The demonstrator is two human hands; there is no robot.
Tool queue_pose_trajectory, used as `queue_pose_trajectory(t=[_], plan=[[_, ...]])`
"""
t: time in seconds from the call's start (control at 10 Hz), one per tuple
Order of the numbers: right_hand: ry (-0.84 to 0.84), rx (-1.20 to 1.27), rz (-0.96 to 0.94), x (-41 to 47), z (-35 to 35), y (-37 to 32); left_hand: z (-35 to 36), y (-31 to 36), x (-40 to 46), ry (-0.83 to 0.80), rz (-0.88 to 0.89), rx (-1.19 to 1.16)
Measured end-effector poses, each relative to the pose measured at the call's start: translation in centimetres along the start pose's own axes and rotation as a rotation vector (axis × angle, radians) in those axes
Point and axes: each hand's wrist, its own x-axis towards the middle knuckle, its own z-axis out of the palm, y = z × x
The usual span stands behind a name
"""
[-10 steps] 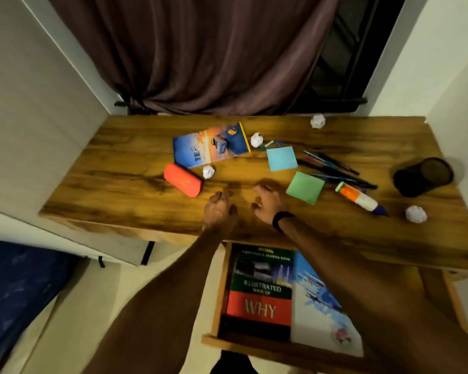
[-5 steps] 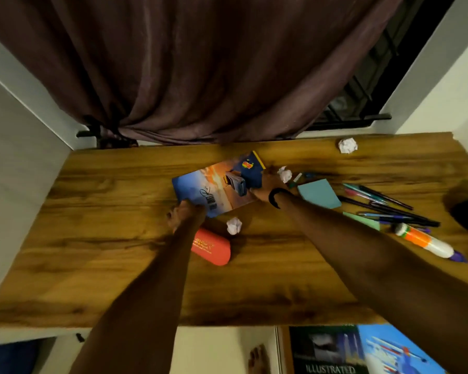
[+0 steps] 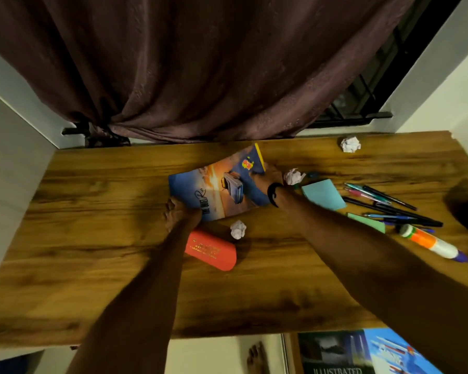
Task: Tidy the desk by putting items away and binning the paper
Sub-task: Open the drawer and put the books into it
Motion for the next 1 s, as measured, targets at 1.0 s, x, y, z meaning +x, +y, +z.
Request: queue_pose_trajectory(t=[1.0], plan=[[-0.468, 0.722, 0.091, -30.5, -31.1, 34.9, 16.6, 8.9, -48.8, -0.602, 0.023, -0.753]])
